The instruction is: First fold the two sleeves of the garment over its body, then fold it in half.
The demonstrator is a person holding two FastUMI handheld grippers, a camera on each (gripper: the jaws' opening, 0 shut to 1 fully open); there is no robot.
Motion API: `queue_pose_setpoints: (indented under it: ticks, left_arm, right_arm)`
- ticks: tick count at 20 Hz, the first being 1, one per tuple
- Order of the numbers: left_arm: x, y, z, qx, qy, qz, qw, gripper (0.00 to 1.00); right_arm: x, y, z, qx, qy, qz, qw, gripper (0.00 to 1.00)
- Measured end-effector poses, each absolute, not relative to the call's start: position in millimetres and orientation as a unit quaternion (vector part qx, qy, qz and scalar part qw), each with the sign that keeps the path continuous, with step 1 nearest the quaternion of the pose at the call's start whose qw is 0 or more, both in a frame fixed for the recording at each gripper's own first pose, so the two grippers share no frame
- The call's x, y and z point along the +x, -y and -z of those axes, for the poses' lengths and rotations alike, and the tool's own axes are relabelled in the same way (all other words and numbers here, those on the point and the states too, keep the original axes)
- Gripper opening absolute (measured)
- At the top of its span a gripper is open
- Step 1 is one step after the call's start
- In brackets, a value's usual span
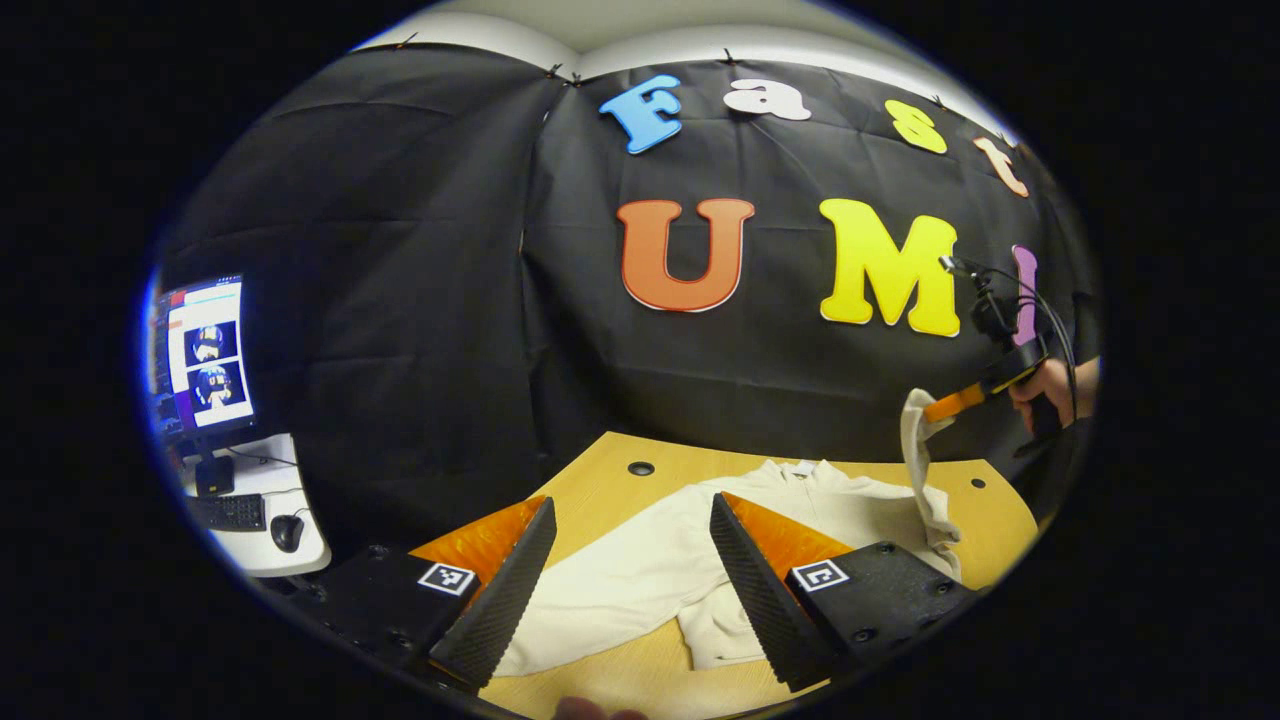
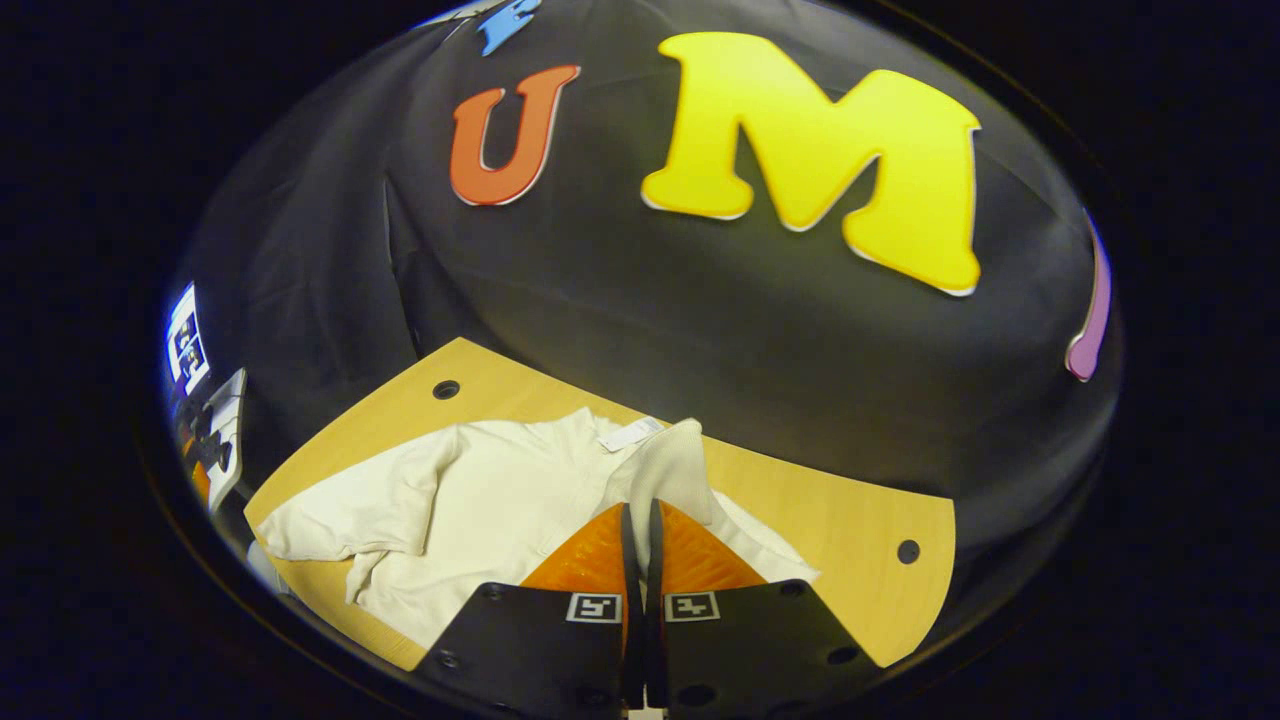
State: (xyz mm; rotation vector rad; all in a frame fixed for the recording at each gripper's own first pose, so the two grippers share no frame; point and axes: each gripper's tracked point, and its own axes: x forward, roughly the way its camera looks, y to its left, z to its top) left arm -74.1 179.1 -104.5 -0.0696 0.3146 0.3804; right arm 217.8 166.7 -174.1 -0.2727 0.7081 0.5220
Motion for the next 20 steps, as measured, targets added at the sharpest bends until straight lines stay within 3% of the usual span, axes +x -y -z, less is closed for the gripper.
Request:
queue_pose_setpoints:
  ticks: [6,14,16,20]
  left_arm:
    - [-103.7,-212.4,130.9,-0.040,-0.182,-0.214,0.959,0.99]
    - [-120.3,-240.7,155.9,-0.043,-0.211,-0.244,0.946,0.99]
    - [-120.9,-246.7,161.4,-0.037,-0.216,-0.244,0.945,0.99]
    - [-118.7,-250.5,164.6,-0.030,-0.221,-0.235,0.946,0.99]
  right_arm:
    - [201.9,-291.5,233.7,-0.175,-0.355,-0.315,0.863,0.01]
    - [192.9,-369.2,334.2,-0.209,-0.396,-0.321,0.835,0.01]
    - [184.4,-387.1,337.8,-0.174,-0.401,-0.335,0.835,0.05]
    - [178.0,-402.8,321.6,-0.126,-0.391,-0.350,0.842,0.24]
